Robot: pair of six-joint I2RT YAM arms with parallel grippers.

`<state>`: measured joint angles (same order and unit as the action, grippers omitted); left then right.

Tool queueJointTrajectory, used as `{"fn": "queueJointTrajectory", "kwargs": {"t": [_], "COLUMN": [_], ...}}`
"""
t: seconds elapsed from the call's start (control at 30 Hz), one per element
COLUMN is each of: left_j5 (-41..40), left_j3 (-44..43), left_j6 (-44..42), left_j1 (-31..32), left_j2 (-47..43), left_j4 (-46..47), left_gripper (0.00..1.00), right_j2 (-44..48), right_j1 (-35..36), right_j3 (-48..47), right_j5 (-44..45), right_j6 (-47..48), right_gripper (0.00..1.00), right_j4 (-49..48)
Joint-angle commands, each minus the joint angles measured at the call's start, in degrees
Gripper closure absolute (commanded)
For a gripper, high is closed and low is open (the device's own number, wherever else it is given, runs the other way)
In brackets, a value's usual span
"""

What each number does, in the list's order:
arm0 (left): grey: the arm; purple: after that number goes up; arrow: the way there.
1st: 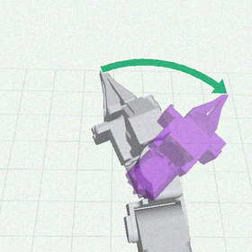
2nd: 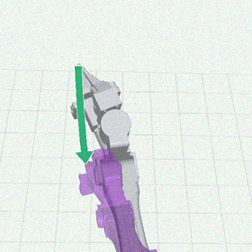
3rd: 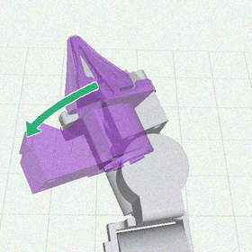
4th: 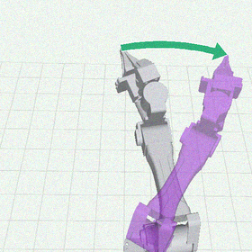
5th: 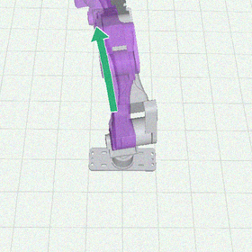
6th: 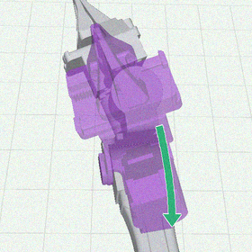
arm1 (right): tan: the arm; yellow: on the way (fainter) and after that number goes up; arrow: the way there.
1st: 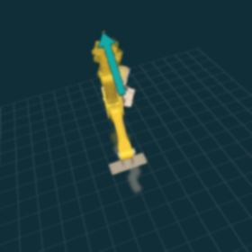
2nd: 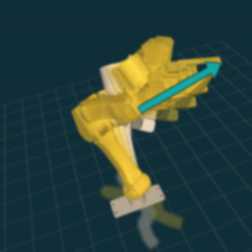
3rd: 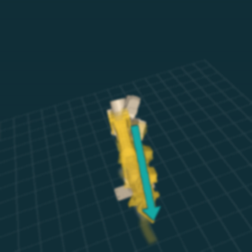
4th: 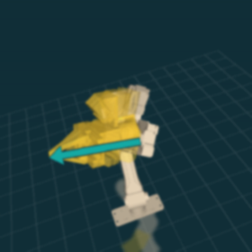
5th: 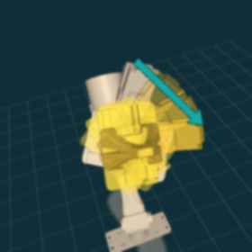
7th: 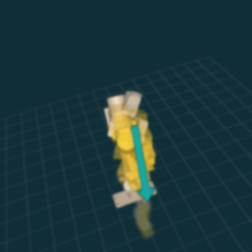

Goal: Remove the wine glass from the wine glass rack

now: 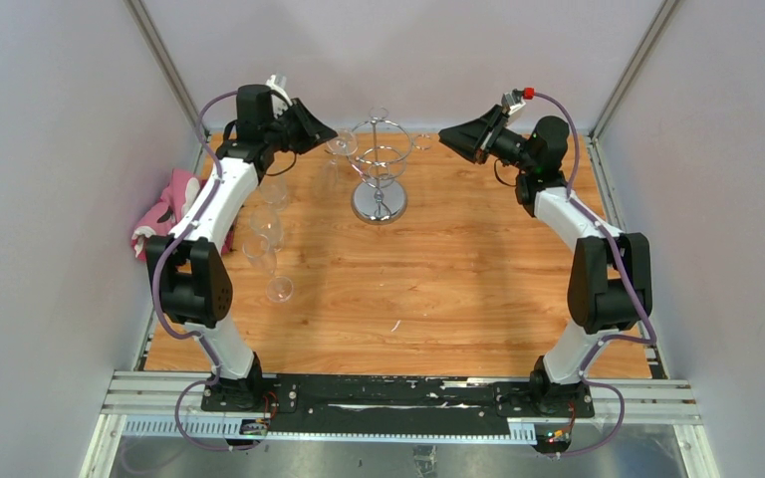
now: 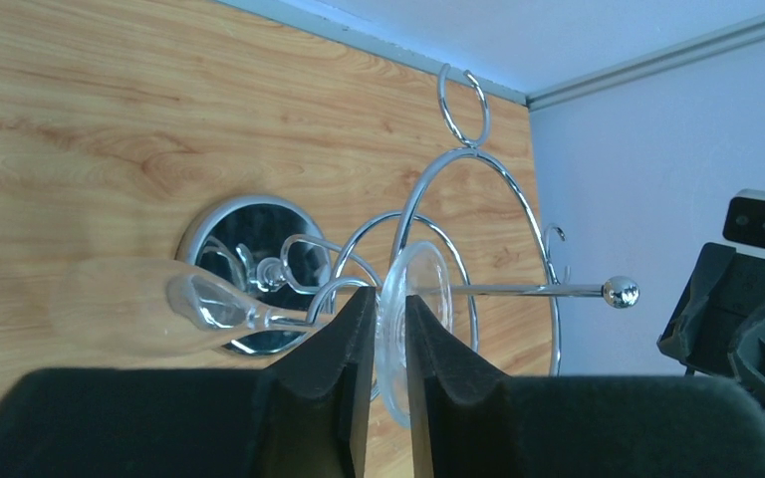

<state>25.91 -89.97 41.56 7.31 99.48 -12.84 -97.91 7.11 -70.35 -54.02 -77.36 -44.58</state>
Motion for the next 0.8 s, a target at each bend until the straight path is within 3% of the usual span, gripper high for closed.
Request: {"fn": "queueJointTrajectory", "kwargs": {"t": [0.0, 0.27, 0.47, 0.77], "left_j5": [2.47, 1.48, -2.15, -1.70], "left_j3": [0.42, 0.20, 1.87, 11.03], "left_j6": [-0.34, -1.02, -0.65, 8.32], "left_j1": [1.04, 1.28, 0.51, -3.57], "left_j2": [-0.19, -0.48, -4.27, -11.34], "left_j4": [1.11, -1.00, -3.15, 7.79], "left_gripper": [0.83, 1.00, 1.00, 1.00], "right_j2": [-0.78, -1.12, -1.65, -2.08], "right_j1": [0.38, 0.32, 0.14, 0.19], "right_j3": [1.02, 0.92, 1.34, 1.94], "right_j5": [-1.15, -1.22, -1.36, -1.74], "right_j6": [-1.42, -2.30, -3.89, -5.70], "right_gripper": [0.63, 0.64, 0.64, 0.64], "right_j4": [-3.69, -4.54, -6.40, -9.07]}}
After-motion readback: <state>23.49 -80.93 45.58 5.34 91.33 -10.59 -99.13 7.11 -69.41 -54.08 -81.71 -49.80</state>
